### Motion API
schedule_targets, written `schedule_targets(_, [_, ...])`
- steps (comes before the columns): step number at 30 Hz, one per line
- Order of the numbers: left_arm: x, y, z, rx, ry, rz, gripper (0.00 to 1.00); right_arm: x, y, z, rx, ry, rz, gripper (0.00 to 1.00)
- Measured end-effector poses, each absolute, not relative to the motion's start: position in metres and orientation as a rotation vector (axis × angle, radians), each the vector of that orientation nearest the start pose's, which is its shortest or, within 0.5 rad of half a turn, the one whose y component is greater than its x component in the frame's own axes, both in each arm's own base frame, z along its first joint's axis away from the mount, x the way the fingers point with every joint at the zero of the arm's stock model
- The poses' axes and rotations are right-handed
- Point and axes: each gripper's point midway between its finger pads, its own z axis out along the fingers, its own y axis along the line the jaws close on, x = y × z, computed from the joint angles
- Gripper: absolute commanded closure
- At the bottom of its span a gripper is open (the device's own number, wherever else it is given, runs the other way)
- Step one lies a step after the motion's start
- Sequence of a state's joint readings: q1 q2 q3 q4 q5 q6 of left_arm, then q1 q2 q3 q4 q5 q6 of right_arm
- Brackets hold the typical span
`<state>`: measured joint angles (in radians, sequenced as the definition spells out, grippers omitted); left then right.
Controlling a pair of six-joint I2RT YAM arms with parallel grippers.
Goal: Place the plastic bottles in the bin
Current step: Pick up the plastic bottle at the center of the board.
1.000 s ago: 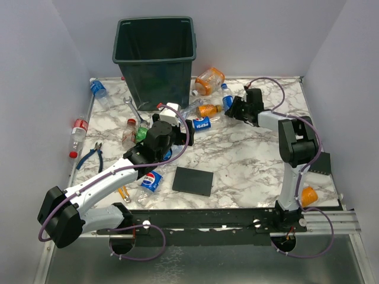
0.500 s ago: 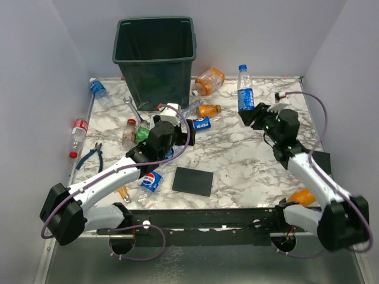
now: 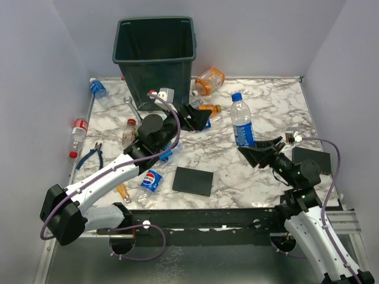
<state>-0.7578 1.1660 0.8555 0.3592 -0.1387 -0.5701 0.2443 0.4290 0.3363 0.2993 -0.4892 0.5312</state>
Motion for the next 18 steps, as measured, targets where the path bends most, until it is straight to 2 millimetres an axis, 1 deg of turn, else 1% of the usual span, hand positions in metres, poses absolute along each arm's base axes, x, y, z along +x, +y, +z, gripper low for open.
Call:
schedule_targets(2, [0.303, -0.299, 0.345, 0.078, 1.532, -1.029, 0.01, 0.21, 0.162, 0.268, -0.244, 1.428, 1.008, 0.7])
schedule_targets(3, [0.301, -0.307, 0.367, 0.107, 1.485, -1.081, 0.01, 0.207, 0.163, 0.267, -0.251, 1.417, 1.025, 0.7])
schedule_targets(5, [0.296, -0.321, 0.402, 0.161, 1.401, -1.17, 0.01, 0.2, 0.166, 0.263, -0.256, 1.4, 1.062, 0.7])
schedule_targets(6, [0.293, -0.326, 0.416, 0.182, 1.364, -1.21, 0.01, 0.198, 0.167, 0.261, -0.255, 1.395, 1.077, 0.71])
schedule_targets(8, [0.287, -0.337, 0.434, 0.224, 1.309, -1.29, 0.03, 0.195, 0.168, 0.258, -0.251, 1.384, 1.104, 0.71])
schedule_targets(10, [0.28, -0.346, 0.44, 0.262, 1.279, -1.361, 0.06, 0.192, 0.169, 0.257, -0.242, 1.373, 1.132, 0.71])
schedule_targets(12, [0.277, -0.355, 0.438, 0.293, 1.275, -1.413, 0.07, 0.189, 0.17, 0.259, -0.238, 1.356, 1.16, 0.71])
schedule_targets(15, [0.276, -0.373, 0.423, 0.342, 1.315, -1.484, 0.08, 0.186, 0.171, 0.264, -0.239, 1.333, 1.185, 0.71])
schedule_targets(17, [0.273, -0.379, 0.417, 0.37, 1.336, -1.519, 0.09, 0.184, 0.171, 0.268, -0.238, 1.317, 1.2, 0.71])
schedule_targets(18, [0.274, -0.383, 0.409, 0.38, 1.358, -1.532, 0.1, 0.183, 0.172, 0.269, -0.239, 1.313, 1.204, 0.7])
